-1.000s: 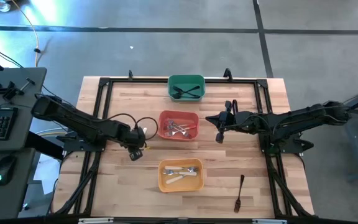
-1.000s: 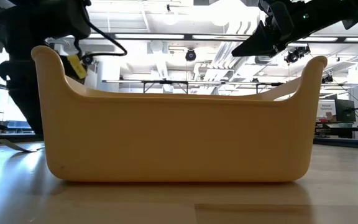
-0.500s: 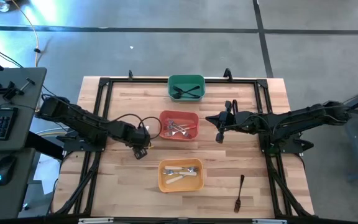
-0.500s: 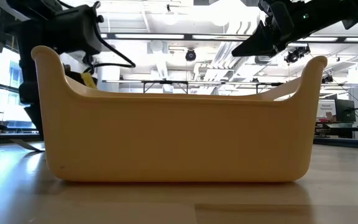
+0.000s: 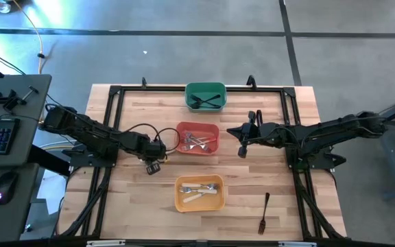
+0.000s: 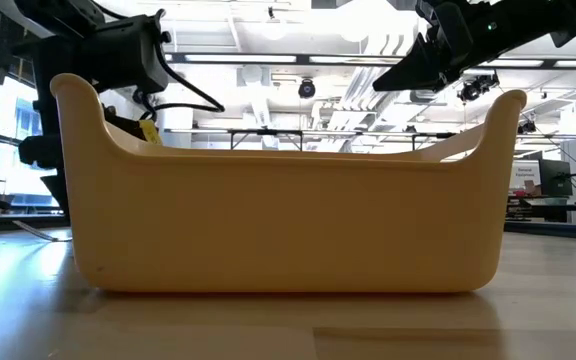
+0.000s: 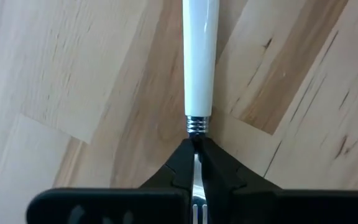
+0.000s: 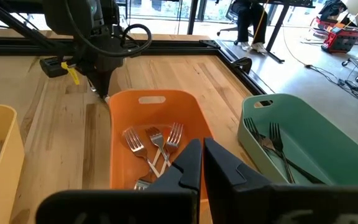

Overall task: Sort silverware by color (type)
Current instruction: Put the white fork into the yellow bin

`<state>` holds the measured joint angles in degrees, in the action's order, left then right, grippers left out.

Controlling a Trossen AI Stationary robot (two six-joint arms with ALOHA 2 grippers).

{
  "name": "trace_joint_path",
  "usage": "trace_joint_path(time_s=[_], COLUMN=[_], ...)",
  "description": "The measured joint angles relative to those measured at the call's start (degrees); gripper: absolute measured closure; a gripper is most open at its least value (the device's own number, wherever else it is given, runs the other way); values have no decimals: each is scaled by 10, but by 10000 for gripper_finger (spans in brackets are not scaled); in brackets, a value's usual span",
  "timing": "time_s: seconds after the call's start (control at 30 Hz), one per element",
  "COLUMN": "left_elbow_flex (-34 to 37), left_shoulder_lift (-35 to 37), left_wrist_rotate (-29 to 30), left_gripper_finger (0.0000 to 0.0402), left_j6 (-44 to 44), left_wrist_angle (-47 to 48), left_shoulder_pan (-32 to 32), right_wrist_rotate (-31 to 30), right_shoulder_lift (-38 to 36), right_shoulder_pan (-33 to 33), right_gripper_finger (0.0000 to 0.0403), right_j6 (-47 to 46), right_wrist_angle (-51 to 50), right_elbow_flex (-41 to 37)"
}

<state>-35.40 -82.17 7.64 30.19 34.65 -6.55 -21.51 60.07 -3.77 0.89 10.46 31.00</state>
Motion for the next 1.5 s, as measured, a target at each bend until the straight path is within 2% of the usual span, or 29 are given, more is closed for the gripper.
trace_joint_path(time_s=[0.2, 0.4, 0.57, 0.8, 0.97, 1.07, 1.27, 1.5], left_elbow_flex=[3, 3, 3, -57, -116, -144, -189, -249], left_shoulder_lift=[19, 73, 128, 150, 130, 102, 20, -80], left_wrist_rotate=[-1, -3, 0, 81, 94, 81, -19, -91], left_gripper_finger=[395, 398, 399, 399, 400, 400, 401, 401], left_j6=[1, 46, 84, 59, -6, -42, -84, -109], left_wrist_angle=[21, 58, 53, 24, -27, -65, -162, -186], left_shoulder_pan=[-24, -77, -124, -170, -175, -164, -144, -125], right_wrist_rotate=[0, 0, 0, 0, 0, 0, 0, 0], right_shoulder_lift=[0, 0, 0, 0, 0, 0, 0, 0], right_shoulder_pan=[0, 0, 0, 0, 0, 0, 0, 0], right_gripper_finger=[403, 403, 403, 403, 403, 403, 403, 403], right_j6=[0, 0, 0, 0, 0, 0, 0, 4], right_wrist_angle=[0, -1, 0, 1, 0, 0, -1, -3], right_elbow_flex=[0, 0, 0, 0, 0, 0, 0, 0])
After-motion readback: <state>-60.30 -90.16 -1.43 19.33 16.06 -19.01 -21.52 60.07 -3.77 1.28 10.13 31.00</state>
